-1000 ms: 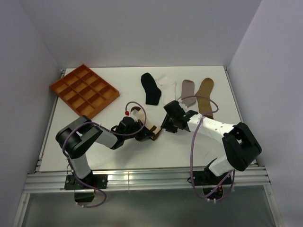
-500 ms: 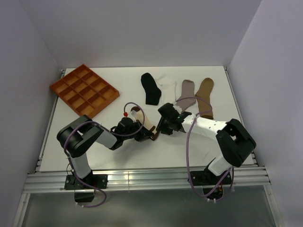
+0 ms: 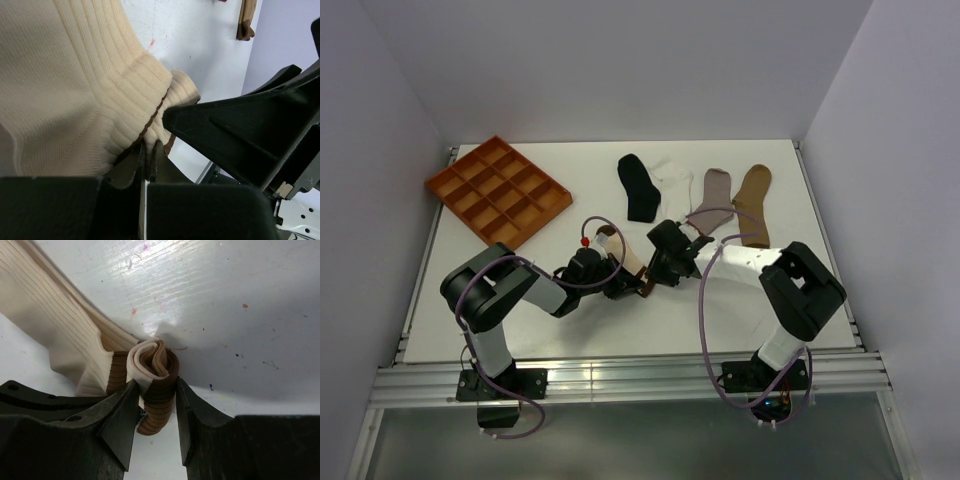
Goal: Roll the socks
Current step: Roll the sock at the center of the board.
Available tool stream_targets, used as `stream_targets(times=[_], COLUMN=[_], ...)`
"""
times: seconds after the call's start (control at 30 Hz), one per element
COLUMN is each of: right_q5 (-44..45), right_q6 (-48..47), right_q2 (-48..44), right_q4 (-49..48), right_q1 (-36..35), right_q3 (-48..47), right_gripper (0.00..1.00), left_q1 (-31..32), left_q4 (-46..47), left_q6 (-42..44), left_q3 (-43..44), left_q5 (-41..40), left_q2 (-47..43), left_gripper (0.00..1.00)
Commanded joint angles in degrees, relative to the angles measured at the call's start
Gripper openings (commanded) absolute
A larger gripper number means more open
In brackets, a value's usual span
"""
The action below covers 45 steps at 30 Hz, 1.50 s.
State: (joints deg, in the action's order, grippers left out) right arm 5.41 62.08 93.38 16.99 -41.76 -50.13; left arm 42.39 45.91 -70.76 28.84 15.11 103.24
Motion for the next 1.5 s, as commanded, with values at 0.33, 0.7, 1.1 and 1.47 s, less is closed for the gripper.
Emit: stream_targets(times=[0.33,0.7,1.1,1.47], right_q5=[3.5,0.7,-1.0,-2.7], right_q6=[-3.1,-6.6,-7.7,-8.1], right_q2=[5.3,8.7,9.3,9.0], right_q4=[7.5,11.8,12.0,10.9], right_q1=[-0.3,-0.3,-0.3,-0.3], right_q3=[-4.1,-8.8,-10.1,-9.4], right_gripper=[0.01,0.00,0.00,0.00], left_q1=[0.2,9.7,22.8,27.3], left_q4=[-7.8,-30.2,-27.3,-23.9], left_q6=[3.8,20.2,44.8,50.4], left_q3=[-1.5,4.6,11.6,11.8], left_q5=[-0.6,-22.6,-41.2,-51.0], left_q2=[-1.5,-21.1,-11.6,-12.5], left_gripper=[0.03,0.55,0.57,0.55])
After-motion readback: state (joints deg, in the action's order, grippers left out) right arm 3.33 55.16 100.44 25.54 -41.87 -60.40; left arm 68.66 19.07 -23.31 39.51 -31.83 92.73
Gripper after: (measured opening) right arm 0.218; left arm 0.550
